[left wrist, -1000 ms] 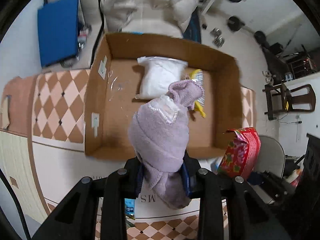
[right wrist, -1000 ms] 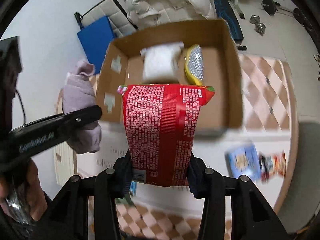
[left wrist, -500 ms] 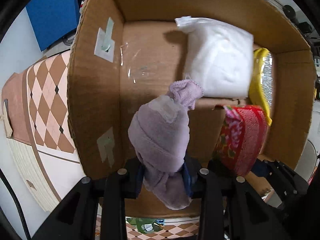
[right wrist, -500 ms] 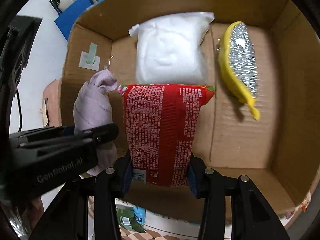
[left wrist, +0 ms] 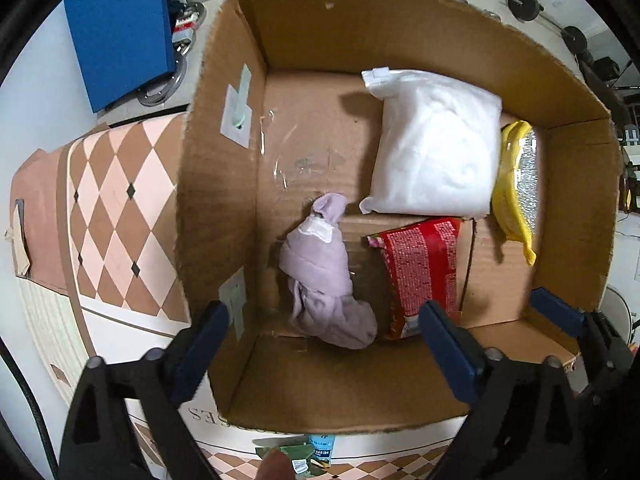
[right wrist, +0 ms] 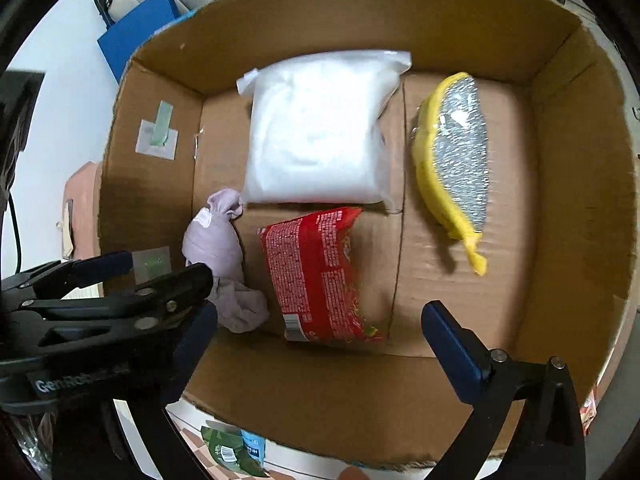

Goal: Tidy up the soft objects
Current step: 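Carry the cloth and red packet into the box and release both, then withdraw both tools from the box toward the table items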

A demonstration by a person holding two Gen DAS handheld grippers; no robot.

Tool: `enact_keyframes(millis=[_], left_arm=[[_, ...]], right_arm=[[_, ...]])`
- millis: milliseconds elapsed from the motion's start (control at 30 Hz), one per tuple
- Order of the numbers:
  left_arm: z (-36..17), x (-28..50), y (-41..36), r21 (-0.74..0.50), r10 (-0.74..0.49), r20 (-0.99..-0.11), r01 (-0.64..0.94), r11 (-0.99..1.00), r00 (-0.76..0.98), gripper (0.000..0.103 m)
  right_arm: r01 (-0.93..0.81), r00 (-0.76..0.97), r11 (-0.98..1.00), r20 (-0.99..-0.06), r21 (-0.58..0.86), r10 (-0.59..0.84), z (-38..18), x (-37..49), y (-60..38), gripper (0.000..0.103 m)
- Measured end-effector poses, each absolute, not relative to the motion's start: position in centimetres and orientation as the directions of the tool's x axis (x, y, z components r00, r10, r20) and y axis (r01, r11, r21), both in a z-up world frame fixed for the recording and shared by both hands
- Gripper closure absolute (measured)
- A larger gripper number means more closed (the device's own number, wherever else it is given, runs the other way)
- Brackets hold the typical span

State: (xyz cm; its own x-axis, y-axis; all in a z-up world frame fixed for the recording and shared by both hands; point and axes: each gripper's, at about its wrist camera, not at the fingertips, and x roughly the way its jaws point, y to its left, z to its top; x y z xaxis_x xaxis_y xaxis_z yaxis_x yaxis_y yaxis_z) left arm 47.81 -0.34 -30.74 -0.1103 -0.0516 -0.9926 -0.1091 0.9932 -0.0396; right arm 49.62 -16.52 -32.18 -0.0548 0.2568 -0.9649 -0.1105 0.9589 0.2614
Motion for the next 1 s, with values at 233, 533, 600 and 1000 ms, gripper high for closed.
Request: enact_keyframes(millis=[233, 533, 600, 1000], left_arm=[[-25.5, 45.2, -1.8, -0.03, -0.025, -0.998, -0.099, 0.995, 0.05, 0.004], [-18.3, 40.8, -4.2, 0.041, 0.056, -0.959, -0.059, 0.997, 0.278, 0.004], [-16.8, 39.8, -4.6, 0.065, 0.076, -0.946, -0.047, 0.997, 0.315, 0.004], [-11.6, 34.5, -5.0, 0.061, 0.1, -0.888, -0.101, 0.993, 0.448, 0.004]], right_arm=[[-0.163, 0.046, 0.977, -0.988, 0.137, 0.147, -28.2, 47.4, -18.2, 0.0], [-0.136, 0.253, 0.986, -0.959, 0.092, 0.125, -21.9, 42.8, -21.7, 0.0], [-0.132, 0.281, 0.987, -0.952, 0.087, 0.121, -20.9, 41.8, -22.3, 0.0], [-0.163, 0.393, 0.978, -0.901, 0.129, 0.185, -14.0, 36.2, -24.5, 0.0]])
